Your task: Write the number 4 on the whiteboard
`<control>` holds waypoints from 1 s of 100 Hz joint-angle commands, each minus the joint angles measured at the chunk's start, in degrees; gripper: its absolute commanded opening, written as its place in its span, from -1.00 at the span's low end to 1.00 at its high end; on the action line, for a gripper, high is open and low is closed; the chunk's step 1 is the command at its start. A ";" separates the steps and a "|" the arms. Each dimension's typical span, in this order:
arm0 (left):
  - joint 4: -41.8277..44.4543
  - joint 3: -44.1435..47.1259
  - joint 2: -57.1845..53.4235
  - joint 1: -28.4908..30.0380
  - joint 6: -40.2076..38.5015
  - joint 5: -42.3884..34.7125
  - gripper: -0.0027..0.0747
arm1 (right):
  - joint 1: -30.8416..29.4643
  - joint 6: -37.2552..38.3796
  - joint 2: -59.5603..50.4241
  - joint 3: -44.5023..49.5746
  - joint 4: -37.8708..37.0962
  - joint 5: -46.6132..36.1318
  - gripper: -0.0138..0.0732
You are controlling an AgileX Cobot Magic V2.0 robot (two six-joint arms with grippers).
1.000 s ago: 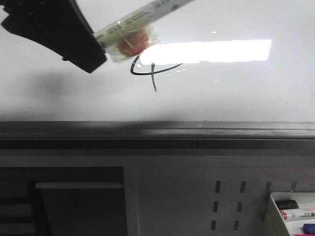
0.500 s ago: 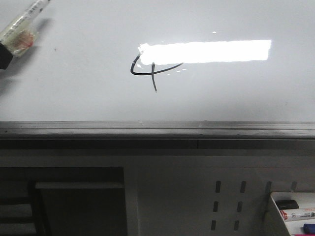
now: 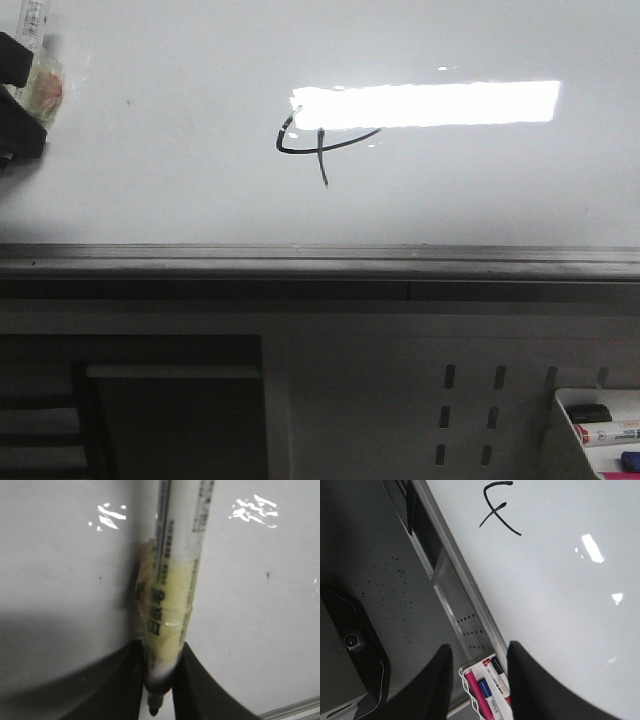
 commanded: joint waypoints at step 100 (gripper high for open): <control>30.22 -2.97 -31.44 0.14 -17.32 15.45 -0.08 | -16.93 36.59 -23.38 30.51 -8.55 -29.73 -0.16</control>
